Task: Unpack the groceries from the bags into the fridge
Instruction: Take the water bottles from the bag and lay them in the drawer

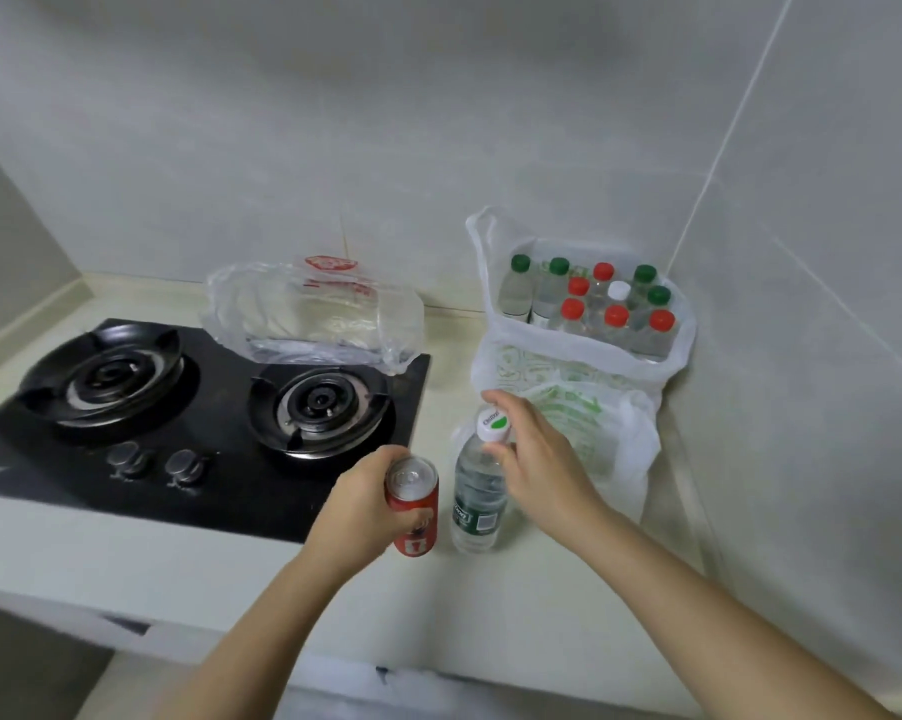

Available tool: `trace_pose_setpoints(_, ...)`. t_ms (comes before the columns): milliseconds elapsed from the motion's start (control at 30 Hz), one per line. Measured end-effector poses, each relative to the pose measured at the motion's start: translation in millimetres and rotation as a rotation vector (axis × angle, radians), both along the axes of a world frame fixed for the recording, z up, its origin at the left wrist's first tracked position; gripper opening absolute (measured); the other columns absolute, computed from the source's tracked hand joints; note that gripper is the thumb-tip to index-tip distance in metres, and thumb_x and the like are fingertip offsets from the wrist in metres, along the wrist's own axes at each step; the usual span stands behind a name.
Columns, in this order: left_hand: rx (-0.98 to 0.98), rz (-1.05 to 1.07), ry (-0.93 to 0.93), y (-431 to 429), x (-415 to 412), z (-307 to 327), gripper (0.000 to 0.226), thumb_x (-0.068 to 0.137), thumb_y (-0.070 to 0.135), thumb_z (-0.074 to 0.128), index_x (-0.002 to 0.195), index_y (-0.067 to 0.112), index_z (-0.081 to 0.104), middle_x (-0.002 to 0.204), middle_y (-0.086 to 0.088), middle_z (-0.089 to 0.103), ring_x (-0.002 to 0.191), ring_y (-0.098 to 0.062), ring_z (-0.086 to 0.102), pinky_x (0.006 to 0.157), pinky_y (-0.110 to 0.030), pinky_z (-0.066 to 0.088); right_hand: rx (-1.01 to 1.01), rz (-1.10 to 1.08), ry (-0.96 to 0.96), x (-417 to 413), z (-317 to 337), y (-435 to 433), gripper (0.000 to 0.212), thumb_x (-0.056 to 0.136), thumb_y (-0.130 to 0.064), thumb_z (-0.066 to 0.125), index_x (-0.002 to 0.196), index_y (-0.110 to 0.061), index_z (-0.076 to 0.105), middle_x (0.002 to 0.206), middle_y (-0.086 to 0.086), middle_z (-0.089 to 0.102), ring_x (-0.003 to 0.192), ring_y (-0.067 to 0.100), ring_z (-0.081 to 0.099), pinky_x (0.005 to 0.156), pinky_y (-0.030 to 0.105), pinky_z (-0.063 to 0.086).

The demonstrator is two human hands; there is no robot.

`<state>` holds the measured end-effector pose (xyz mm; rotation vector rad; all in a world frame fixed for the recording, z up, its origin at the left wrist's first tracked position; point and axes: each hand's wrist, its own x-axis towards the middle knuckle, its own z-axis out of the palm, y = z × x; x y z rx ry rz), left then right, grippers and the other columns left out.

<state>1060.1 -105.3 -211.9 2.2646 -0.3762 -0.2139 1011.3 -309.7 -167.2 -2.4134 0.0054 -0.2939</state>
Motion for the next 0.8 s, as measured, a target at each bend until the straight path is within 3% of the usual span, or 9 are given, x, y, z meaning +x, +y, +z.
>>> trace_pose_setpoints(233, 0.019, 0.007, 0.002, -6, -7, -28, 0.058, 0.062, 0.024, 0.083, 0.113, 0.033, 0.055, 0.104, 0.014, 0.061, 0.094, -0.005, 0.06, 0.083, -0.029, 0.053, -0.058, -0.021, 0.013, -8, -24, -11, 0.051, 0.096, -0.011, 0.056, 0.143, -0.019, 0.04, 0.137, 0.002, 0.05, 0.117, 0.023, 0.054, 0.093, 0.04, 0.046)
trace_pose_setpoints(800, 0.02, 0.08, -0.019, -5, -12, -54, 0.06, 0.066, 0.022, 0.083, 0.119, 0.028, 0.055, 0.111, 0.011, 0.059, 0.099, -0.011, 0.059, 0.087, -0.031, 0.051, -0.091, -0.021, -0.001, -9, -46, -28, 0.051, 0.098, -0.021, 0.053, 0.147, -0.016, 0.037, 0.135, 0.002, 0.049, 0.122, 0.021, 0.05, 0.09, 0.04, 0.049)
